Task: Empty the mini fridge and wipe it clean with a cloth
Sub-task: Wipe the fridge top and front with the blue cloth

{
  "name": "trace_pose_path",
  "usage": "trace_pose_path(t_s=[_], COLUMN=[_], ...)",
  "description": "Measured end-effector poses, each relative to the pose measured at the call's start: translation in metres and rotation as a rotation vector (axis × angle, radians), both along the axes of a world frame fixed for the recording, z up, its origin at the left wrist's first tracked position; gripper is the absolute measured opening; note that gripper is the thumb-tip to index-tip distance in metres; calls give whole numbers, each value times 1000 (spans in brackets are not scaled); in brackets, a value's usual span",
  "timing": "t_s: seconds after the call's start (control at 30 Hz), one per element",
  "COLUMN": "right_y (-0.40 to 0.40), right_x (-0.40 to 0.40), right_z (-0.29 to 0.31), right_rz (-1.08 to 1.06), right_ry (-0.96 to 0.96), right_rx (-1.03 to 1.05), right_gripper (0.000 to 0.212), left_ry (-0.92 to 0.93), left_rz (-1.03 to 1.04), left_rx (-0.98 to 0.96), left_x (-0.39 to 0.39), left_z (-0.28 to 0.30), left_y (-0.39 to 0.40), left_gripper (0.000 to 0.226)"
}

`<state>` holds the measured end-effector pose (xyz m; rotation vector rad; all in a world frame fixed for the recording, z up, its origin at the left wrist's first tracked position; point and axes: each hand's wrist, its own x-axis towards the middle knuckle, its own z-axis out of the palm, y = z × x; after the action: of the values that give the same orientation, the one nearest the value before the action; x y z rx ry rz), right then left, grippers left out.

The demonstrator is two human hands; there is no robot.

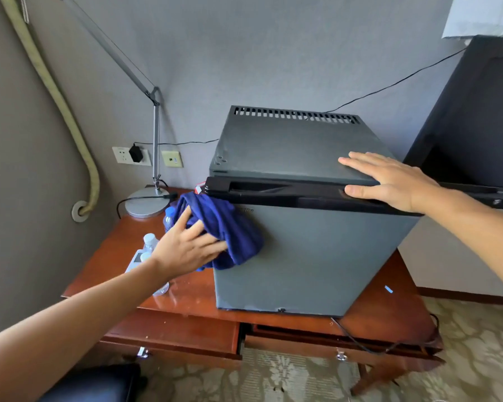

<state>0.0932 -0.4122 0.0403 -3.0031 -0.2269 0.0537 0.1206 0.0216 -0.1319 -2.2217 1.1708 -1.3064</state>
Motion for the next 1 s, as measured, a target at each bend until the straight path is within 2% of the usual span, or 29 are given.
trace_pose_path(t_s=[0.07,0.1,0.13,0.17,0.23,0.27,0.3,0.33,0.4,0.5,0.57,0.6,0.73,0.8,0.9,1.0], right_y=[-1,0,0,0,0,0,0,0,-1,-4,-5,-6,-8,-8,-7,-7], right_x=[0,0,0,0,0,1,2,3,4,7,8,9,11,10,10,8], right_z=[1,1,2,2,0,0,-1,-1,-2,-4,-6,-6,-7,-7,-6,-5], right_rz=[-2,-5,-8,-10,-9,-10,-13,-16,-18,-24,-21,-20,-12,-5,6,12], right_ry=[-3,0,0,-3,-15,-17,-10,-3,-4,-13,-14,-15,-22,-27,-37,-39], right_rx=[13,20,22,21,20,19,20,18,16,7,-6,-10,-19,-22,-26,-29], right_gripper=[75,76,77,79,81,81,81,81,81,80,79,79,79,79,78,77], left_ry=[169,348,604,802,997,1051,1057,1032,1139,1280,1326,1320,1488,1464,1400,1354], left_rz=[56,137,244,359,474,449,441,487,550,675,713,709,687,740,688,656], left_rx=[-211,-361,-527,-656,-875,-1033,-1107,-1066,-964,-853,-762,-728,-457,-462,-381,-397], left_x=[-8,-18,-26,-33,-42,-49,-52,-56,-57,-66,-78,-82,-94,-93,-94,-90], left_z=[-14,-17,-20,-25,-46,-53,-67,-86,-141,-216,-248,-254,-237,-242,-250,-245], left_y=[-6,-12,-19,-28,-41,-48,-54,-57,-64,-87,-116,-135,-187,-186,-162,-142], left_gripper=[21,15,9,16,26,27,25,24,29,52,38,29,40,38,30,44])
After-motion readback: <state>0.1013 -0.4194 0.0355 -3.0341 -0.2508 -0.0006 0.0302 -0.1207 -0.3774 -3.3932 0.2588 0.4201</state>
